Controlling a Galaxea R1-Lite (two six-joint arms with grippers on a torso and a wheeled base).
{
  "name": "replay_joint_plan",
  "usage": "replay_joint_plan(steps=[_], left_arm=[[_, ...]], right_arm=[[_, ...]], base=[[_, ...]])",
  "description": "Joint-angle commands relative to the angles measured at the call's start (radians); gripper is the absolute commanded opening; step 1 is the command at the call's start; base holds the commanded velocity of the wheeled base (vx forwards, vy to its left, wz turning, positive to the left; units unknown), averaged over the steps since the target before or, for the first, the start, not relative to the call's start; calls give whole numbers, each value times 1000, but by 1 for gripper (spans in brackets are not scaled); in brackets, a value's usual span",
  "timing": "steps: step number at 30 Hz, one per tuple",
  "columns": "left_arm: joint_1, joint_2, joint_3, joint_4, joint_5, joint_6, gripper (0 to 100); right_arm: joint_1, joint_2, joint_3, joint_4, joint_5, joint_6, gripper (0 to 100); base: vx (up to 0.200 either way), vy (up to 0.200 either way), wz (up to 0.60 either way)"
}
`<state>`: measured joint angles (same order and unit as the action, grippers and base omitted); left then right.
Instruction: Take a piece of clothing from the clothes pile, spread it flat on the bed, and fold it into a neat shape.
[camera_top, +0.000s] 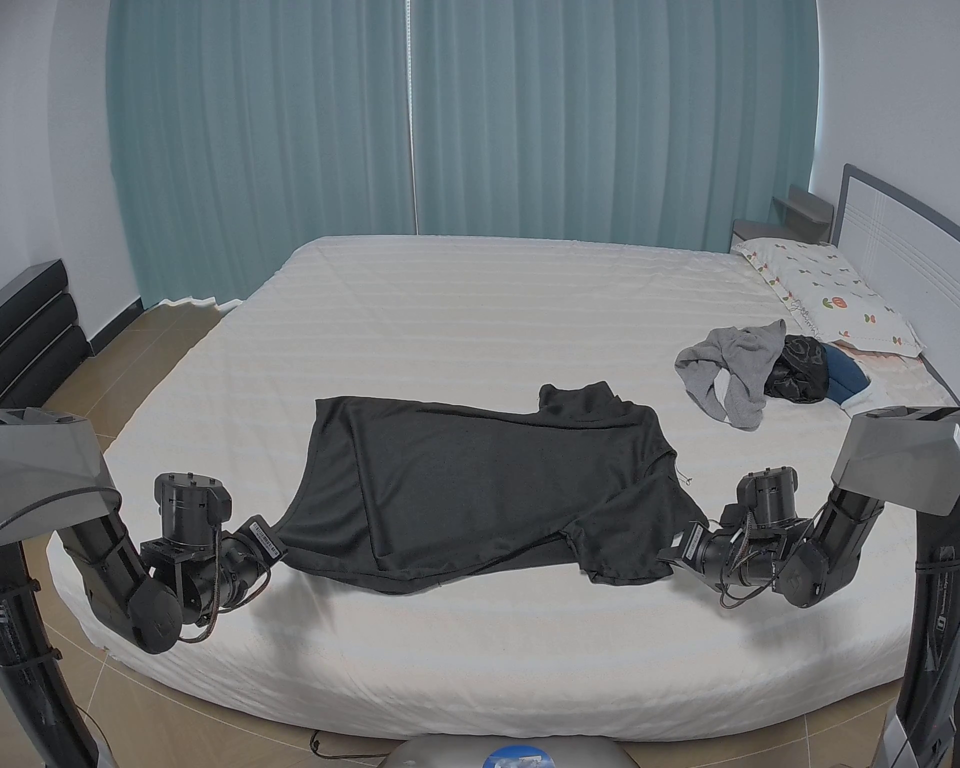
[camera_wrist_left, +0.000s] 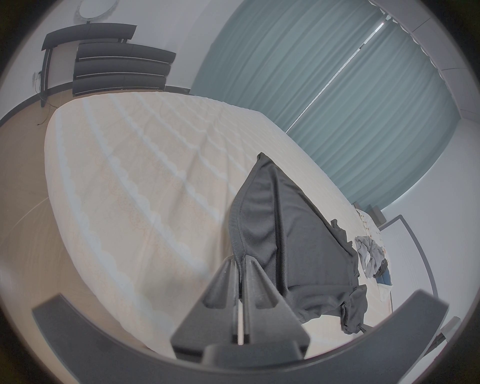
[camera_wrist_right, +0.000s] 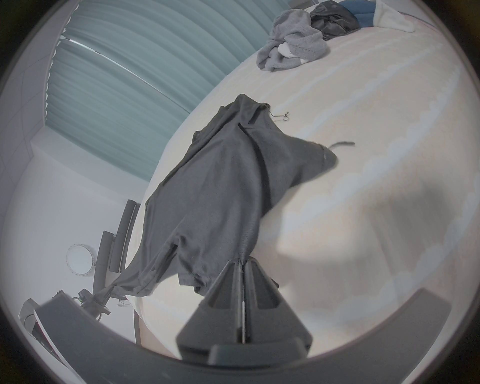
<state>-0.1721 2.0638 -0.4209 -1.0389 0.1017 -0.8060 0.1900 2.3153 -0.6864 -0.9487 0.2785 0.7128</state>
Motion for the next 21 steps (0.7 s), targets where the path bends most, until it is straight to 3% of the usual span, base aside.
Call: replay_joint_plan(steps=[1, 12, 15, 21], left_arm=[[3, -8, 16, 5, 0, 10, 0], [42, -88, 96, 40, 0, 194, 0], [66, -139, 116, 134, 0, 278, 0], [66, -192, 114, 292, 0, 324, 0]], right_arm=[[-30, -94, 79, 16, 4, -1, 0], [-55, -321, 367, 8, 10, -44, 0], [-53, -413, 478, 8, 13, -78, 0], [-47, -491, 610, 16, 11, -124, 0]], base=[[0, 0, 0], [0, 0, 0], [0, 0, 0], [0, 0, 0]])
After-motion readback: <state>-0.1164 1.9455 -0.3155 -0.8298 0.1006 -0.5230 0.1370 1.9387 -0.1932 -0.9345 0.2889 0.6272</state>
